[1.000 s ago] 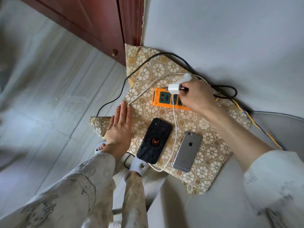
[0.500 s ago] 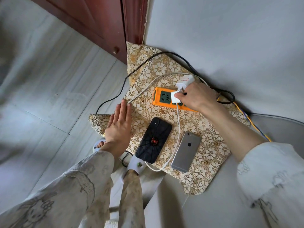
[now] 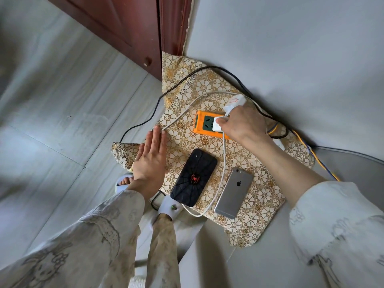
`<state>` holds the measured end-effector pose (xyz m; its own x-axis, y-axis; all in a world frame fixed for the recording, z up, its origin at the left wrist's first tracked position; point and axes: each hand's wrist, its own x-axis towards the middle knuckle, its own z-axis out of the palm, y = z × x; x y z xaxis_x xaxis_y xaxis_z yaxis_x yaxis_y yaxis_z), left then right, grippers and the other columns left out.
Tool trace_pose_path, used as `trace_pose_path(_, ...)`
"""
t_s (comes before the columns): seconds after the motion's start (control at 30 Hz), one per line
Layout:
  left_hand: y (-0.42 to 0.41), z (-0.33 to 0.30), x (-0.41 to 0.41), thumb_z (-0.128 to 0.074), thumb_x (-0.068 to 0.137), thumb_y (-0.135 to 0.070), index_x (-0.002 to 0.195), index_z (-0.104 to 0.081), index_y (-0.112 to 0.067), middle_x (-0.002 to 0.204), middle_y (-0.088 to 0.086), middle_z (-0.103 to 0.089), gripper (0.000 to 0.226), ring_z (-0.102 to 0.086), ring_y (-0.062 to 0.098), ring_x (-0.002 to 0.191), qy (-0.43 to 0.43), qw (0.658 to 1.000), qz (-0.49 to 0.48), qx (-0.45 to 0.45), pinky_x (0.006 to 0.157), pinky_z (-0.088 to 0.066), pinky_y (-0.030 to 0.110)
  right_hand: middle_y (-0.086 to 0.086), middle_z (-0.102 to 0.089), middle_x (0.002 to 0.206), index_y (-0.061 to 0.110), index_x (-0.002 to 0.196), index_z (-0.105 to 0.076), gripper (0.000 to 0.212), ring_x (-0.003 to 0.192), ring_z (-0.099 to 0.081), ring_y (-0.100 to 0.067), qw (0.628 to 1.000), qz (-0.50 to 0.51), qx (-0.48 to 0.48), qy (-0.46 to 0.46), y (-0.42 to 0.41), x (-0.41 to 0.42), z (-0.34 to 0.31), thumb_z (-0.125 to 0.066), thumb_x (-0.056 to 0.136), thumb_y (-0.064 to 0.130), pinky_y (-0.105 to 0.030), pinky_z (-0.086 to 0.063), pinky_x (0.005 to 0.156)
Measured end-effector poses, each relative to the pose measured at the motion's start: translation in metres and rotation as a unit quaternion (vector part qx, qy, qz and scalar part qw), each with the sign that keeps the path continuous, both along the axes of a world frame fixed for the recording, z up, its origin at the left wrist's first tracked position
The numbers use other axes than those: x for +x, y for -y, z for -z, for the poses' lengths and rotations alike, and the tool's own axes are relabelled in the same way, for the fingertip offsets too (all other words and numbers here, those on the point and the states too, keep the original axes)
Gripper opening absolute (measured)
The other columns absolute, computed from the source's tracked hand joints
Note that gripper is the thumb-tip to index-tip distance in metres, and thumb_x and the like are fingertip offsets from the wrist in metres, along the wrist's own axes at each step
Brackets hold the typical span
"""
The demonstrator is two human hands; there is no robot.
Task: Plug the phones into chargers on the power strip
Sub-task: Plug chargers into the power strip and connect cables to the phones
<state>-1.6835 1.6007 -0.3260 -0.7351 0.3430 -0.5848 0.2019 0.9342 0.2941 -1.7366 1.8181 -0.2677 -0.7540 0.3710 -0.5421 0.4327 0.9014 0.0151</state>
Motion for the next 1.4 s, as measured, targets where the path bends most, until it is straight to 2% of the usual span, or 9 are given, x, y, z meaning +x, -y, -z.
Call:
trace_pose_path(0.17,0.001,0.002,0.0,-0.055,0.087,-0.007,0.13,0.035,-0.02,0.141,0.0,0.038,0.1,0.027,0.016,0.135,0.009,1.0,-0.003,0.001,0.119,-0.003,0.035,-0.014,-0.062,0.112,0.007,0.115,-0.06,0.042,0.103,-0.059,-0.031,0.999,0.024,-0.037,0.028,0.005,-0.007,-0.007,-0.055,0.087,0.039,-0.03,-0.04,0.068)
trace_pose_path(0.27,0.001,0.004,0.0,-0.054,0.087,-0.007,0.129,0.037,-0.02,0.141,0.001,0.039,0.102,0.028,0.016,0.134,0.01,1.0,-0.002,-0.005,0.119,-0.001,0.034,-0.011,-0.068,0.096,0.006,0.114,-0.06,0.038,0.092,-0.064,-0.024,0.993,0.055,-0.081,0.061,0.004,-0.012,-0.008,-0.061,0.083,0.026,-0.026,-0.046,0.062)
trace_pose_path(0.4,0.001,0.004,0.0,-0.055,0.086,-0.006,0.129,0.038,-0.02,0.141,0.0,0.04,0.102,0.028,0.016,0.134,0.011,1.0,-0.003,-0.011,0.119,-0.001,0.033,-0.005,-0.063,0.056,0.003,0.086,-0.06,0.011,0.056,-0.06,-0.012,0.988,0.09,-0.088,0.087,0.008,-0.018,-0.011,-0.057,0.083,0.013,-0.022,-0.039,0.046)
trace_pose_path(0.5,0.0,0.003,0.0,-0.054,0.086,-0.006,0.128,0.038,-0.02,0.141,0.0,0.04,0.102,0.029,0.016,0.133,0.014,1.0,-0.005,-0.013,0.119,-0.001,0.034,-0.004,-0.058,0.046,0.004,0.069,-0.049,0.014,0.049,-0.059,-0.011,0.989,0.077,-0.078,0.094,0.012,-0.02,-0.01,-0.049,0.082,0.008,-0.022,-0.046,0.055)
trace_pose_path(0.63,0.0,0.002,-0.001,-0.051,0.089,-0.007,0.128,0.038,-0.019,0.14,0.001,0.04,0.098,0.03,0.016,0.132,0.021,1.0,-0.004,-0.012,0.119,-0.001,0.034,-0.006,-0.056,0.05,0.007,0.059,-0.04,0.025,0.048,-0.064,-0.017,0.99,0.076,-0.081,0.085,0.016,-0.023,-0.01,-0.049,0.083,0.007,-0.032,-0.058,0.063)
trace_pose_path(0.77,0.0,0.001,-0.001,-0.051,0.089,-0.006,0.131,0.035,-0.018,0.141,0.001,0.039,0.097,0.03,0.016,0.132,0.023,1.0,-0.008,-0.006,0.12,-0.002,0.035,-0.01,-0.06,0.063,0.007,0.066,-0.046,0.017,0.072,-0.069,-0.027,0.991,0.076,-0.088,0.073,0.021,-0.024,-0.008,-0.05,0.083,0.006,-0.037,-0.058,0.075)
trace_pose_path(0.93,0.0,0.001,-0.001,-0.051,0.088,-0.006,0.132,0.034,-0.018,0.143,0.001,0.037,0.096,0.029,0.017,0.133,0.022,1.0,-0.013,0.009,0.12,-0.003,0.036,-0.012,-0.057,0.065,0.009,0.059,-0.04,0.025,0.074,-0.068,-0.03,0.99,0.091,-0.087,0.064,0.025,-0.025,-0.006,-0.051,0.082,0.008,-0.035,-0.057,0.07)
trace_pose_path(1.2,0.001,0.003,0.001,-0.053,0.087,-0.006,0.13,0.037,-0.019,0.144,0.003,0.036,0.101,0.026,0.02,0.137,0.014,0.999,-0.02,0.025,0.119,0.0,0.034,-0.015,-0.067,0.096,0.007,0.084,-0.053,0.002,0.082,-0.069,-0.031,0.984,0.139,-0.085,0.069,0.032,-0.032,-0.004,-0.051,0.085,0.006,-0.039,-0.058,0.076)
trace_pose_path(1.4,0.002,-0.001,0.0,-0.05,0.088,-0.003,0.133,0.032,-0.018,0.145,0.004,0.034,0.095,0.021,0.023,0.141,0.013,0.999,-0.02,0.038,0.119,-0.001,0.034,-0.018,-0.066,0.11,0.003,0.09,-0.059,0.01,0.082,-0.068,-0.033,0.981,0.16,-0.095,0.058,0.032,-0.033,-0.003,-0.051,0.085,0.005,-0.041,-0.058,0.076)
